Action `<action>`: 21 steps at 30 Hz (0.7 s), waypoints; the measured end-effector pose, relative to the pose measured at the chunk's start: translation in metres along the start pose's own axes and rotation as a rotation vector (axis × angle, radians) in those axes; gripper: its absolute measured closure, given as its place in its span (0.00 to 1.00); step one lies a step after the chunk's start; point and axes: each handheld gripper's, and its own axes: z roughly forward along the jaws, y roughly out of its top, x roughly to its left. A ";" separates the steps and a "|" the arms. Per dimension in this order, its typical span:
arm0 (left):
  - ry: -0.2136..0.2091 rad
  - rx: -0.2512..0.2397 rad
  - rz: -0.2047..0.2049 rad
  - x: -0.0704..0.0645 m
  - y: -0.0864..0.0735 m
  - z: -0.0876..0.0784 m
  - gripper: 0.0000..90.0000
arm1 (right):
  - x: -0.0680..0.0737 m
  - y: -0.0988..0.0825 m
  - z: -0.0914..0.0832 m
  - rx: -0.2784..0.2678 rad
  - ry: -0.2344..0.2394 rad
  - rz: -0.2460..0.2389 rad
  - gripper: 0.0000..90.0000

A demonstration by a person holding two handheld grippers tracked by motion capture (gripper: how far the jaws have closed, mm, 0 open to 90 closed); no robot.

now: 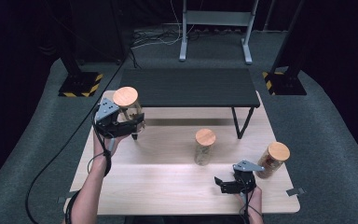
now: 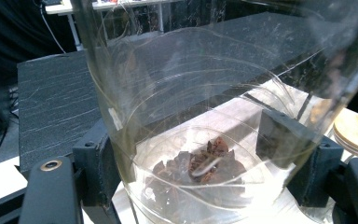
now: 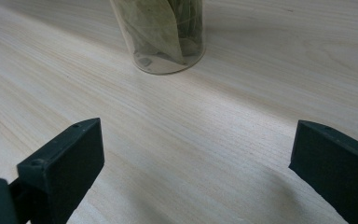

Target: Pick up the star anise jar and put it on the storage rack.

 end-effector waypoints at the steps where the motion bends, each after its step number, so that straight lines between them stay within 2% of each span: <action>1: 0.000 0.001 0.002 0.000 0.001 0.000 0.27 | 0.000 0.000 0.000 0.000 0.000 0.000 0.02; 21: 0.005 -0.002 0.015 0.002 0.013 0.002 0.27 | 0.000 0.000 0.000 0.001 -0.002 0.001 0.02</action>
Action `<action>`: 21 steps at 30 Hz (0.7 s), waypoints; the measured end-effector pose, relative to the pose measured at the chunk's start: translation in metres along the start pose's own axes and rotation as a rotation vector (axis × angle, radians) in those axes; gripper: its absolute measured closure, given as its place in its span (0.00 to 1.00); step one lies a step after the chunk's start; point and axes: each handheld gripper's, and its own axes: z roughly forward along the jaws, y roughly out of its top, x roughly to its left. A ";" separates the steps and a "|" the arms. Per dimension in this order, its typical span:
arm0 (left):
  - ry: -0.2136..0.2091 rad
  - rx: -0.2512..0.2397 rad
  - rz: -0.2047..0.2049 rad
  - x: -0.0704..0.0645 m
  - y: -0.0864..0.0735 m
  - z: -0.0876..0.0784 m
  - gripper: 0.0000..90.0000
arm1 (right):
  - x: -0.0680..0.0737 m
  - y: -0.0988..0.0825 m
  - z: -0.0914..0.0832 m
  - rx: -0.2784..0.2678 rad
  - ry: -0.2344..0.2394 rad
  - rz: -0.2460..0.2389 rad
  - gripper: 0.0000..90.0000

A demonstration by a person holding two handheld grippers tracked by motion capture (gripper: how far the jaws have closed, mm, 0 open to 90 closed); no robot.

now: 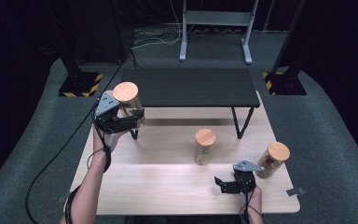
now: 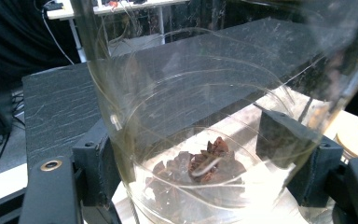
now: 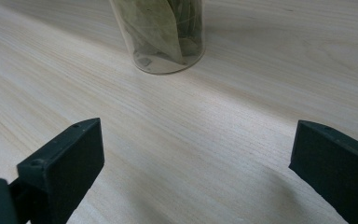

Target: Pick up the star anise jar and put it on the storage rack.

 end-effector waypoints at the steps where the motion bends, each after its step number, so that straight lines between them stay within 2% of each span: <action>1: -0.001 -0.001 -0.001 0.000 0.001 0.000 0.27 | 0.000 0.000 0.000 0.000 0.000 0.000 0.02; 21: -0.006 -0.003 0.007 0.002 0.014 0.003 0.27 | 0.000 0.000 0.000 0.002 -0.001 -0.001 0.02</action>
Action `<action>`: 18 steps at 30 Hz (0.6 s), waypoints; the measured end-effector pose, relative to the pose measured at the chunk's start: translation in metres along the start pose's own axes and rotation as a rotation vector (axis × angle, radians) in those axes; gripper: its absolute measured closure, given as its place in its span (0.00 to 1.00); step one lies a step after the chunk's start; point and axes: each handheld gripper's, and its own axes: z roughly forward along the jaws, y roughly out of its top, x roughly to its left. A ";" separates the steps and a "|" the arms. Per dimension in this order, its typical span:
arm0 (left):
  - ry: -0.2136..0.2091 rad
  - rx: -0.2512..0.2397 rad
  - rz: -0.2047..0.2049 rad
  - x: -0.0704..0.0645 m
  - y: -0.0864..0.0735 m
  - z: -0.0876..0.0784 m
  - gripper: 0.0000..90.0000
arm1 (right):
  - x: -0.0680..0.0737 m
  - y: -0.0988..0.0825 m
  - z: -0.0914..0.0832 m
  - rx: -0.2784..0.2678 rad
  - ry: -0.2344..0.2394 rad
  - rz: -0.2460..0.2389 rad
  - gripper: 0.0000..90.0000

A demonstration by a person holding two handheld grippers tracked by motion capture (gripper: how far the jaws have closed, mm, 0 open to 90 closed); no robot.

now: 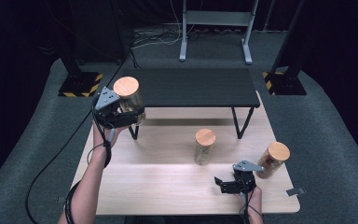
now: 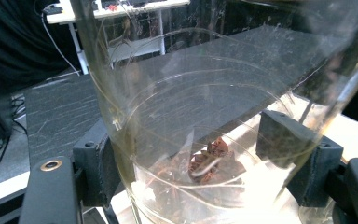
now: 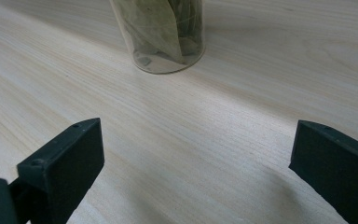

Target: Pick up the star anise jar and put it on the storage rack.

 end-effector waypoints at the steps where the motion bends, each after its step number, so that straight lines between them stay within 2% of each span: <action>1: 0.001 -0.002 0.000 0.000 0.001 0.000 0.27 | 0.000 0.000 0.000 0.000 0.000 0.000 0.02; 18: -0.007 -0.011 0.015 -0.002 0.016 0.005 0.27 | 0.000 0.000 0.000 0.003 0.002 0.000 0.02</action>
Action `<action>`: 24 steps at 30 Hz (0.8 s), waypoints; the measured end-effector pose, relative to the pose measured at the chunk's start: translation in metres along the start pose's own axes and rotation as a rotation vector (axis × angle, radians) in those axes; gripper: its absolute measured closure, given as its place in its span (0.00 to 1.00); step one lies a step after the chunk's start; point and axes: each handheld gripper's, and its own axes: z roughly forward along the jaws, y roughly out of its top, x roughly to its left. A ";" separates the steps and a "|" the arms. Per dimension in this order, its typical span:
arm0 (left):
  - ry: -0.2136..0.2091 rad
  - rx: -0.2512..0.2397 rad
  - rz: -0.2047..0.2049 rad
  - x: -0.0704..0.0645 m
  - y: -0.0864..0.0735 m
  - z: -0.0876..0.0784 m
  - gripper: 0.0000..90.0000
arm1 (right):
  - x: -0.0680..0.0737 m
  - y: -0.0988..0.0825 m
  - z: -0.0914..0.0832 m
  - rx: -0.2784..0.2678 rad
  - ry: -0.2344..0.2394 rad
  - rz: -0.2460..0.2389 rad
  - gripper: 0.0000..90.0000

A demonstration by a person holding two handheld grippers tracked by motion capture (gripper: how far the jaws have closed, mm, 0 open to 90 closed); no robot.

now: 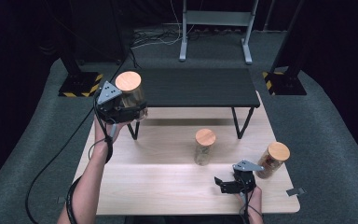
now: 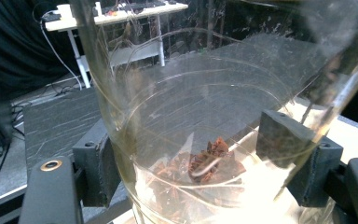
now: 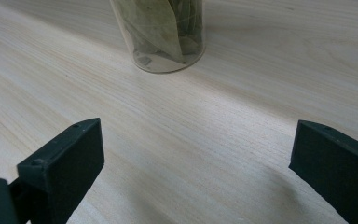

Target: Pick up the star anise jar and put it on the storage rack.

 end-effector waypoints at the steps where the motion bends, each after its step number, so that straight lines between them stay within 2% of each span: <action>1: 0.000 0.000 0.002 0.000 0.001 0.001 0.27 | 0.000 0.000 0.000 0.001 0.000 0.000 0.02; 24: 0.003 0.003 0.009 0.004 0.019 0.012 0.27 | 0.000 0.000 0.000 0.000 0.002 0.000 0.02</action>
